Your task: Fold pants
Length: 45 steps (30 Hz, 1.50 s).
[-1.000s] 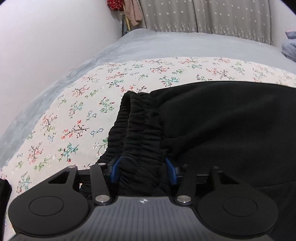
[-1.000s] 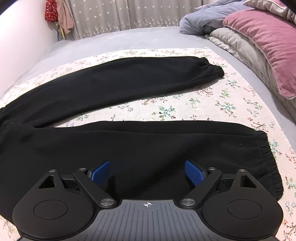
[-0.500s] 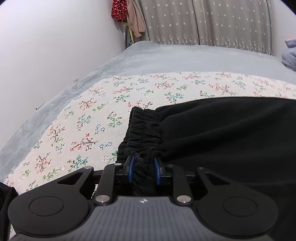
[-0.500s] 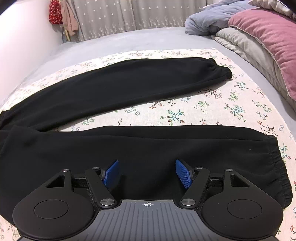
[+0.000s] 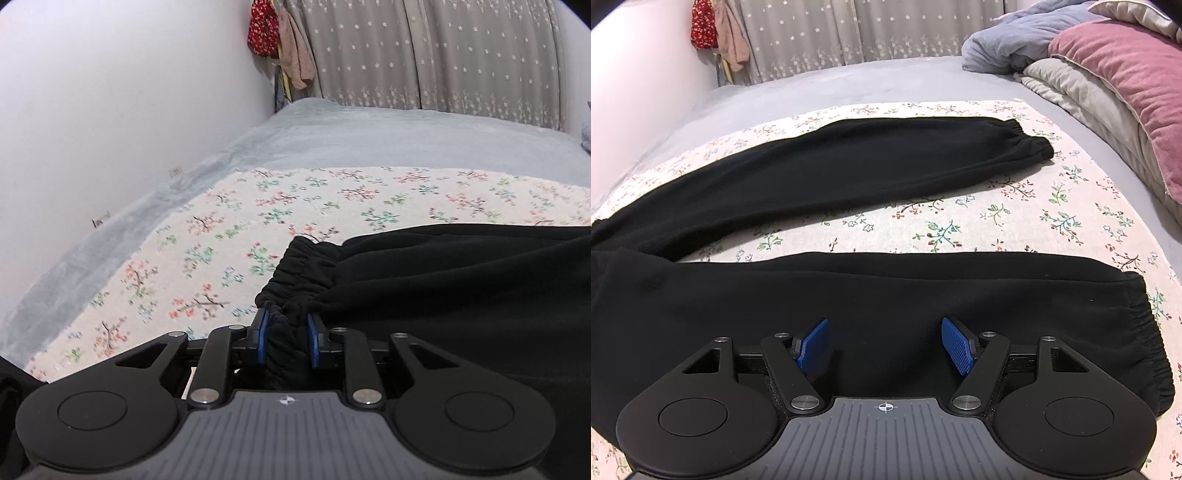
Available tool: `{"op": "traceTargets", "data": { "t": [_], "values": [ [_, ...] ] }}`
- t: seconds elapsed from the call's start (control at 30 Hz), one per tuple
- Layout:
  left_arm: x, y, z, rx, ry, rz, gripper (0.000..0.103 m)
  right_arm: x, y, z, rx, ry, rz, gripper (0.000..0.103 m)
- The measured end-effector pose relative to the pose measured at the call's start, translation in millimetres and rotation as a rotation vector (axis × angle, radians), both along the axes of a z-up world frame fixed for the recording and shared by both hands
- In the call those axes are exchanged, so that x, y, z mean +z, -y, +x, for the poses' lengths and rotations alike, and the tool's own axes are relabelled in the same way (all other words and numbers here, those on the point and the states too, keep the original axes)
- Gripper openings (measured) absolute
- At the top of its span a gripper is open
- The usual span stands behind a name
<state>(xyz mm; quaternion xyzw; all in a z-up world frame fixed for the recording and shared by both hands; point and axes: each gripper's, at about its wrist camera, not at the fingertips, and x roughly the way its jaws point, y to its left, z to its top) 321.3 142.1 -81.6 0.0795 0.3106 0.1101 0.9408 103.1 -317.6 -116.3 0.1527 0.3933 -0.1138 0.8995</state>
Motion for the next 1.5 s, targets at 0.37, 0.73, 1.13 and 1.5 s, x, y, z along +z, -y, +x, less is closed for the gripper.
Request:
{"op": "traceTargets", "data": {
  "t": [0.37,0.73,1.13,1.5],
  "values": [
    [4,-11,-8,0.010,-0.005,-0.043,0.070,-3,-2,3,0.004,-0.017,-0.002,0.068],
    [56,-54,-94,0.207,-0.058,-0.388,0.083,-2,6,-5,-0.017,-0.007,0.036,0.069],
    [6,-36,-154,0.298,-0.245,-0.382,0.084,0,-4,-25,-0.002,-0.012,0.002,0.071],
    [-5,-38,-152,0.222,-0.193,-0.469,0.013,-12,-17,-28,0.035,-0.084,-0.035,0.076]
  ]
}}
